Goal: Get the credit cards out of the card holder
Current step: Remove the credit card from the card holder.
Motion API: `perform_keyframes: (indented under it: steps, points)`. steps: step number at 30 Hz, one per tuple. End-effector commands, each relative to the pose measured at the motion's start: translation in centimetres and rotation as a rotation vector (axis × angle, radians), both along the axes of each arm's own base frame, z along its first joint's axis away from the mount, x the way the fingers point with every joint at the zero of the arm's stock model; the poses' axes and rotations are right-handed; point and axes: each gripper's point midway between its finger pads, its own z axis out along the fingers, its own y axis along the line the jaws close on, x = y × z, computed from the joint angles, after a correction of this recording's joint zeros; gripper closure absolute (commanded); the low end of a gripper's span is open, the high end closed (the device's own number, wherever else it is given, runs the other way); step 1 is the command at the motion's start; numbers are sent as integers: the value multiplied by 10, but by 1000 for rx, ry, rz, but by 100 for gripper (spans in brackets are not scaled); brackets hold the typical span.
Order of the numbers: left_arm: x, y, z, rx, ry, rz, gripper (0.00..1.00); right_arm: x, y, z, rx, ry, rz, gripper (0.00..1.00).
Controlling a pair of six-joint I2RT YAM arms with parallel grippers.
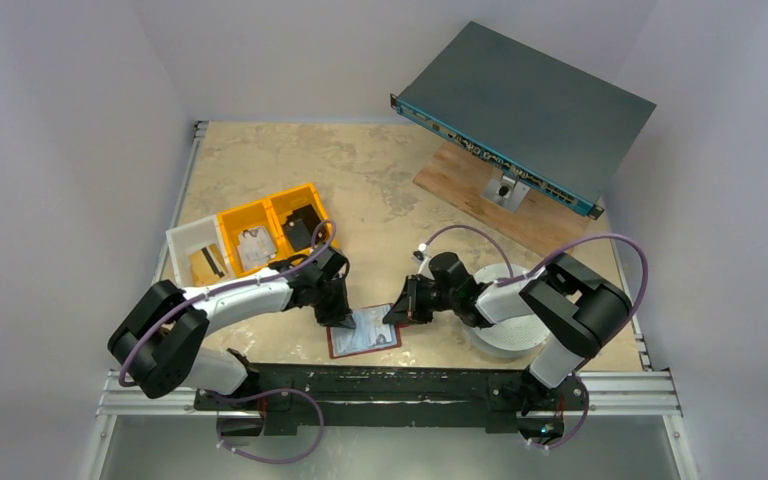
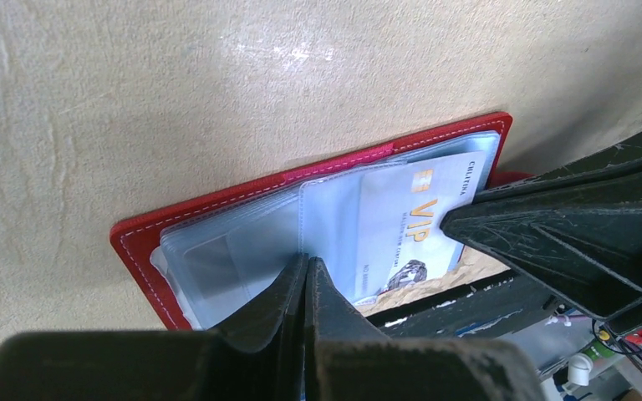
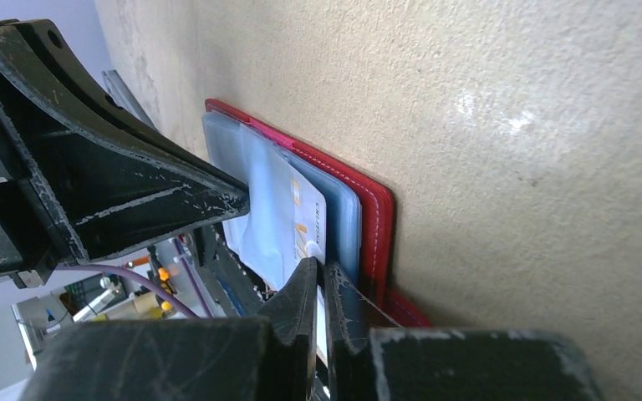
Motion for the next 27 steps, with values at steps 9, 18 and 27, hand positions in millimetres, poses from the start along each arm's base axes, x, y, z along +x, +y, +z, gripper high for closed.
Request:
perform_keyframes:
  steps: [9,18,27]
  points:
    - [-18,44,-28,204,34,7,100,9,-32,-2,-131,-51,-76,100]
    - [11,19,25,100,-102,-16,100,26,-24,57,-78,-152,-91,100]
    - [25,28,128,-149,-344,8,49,41,5,119,45,-213,-36,100]
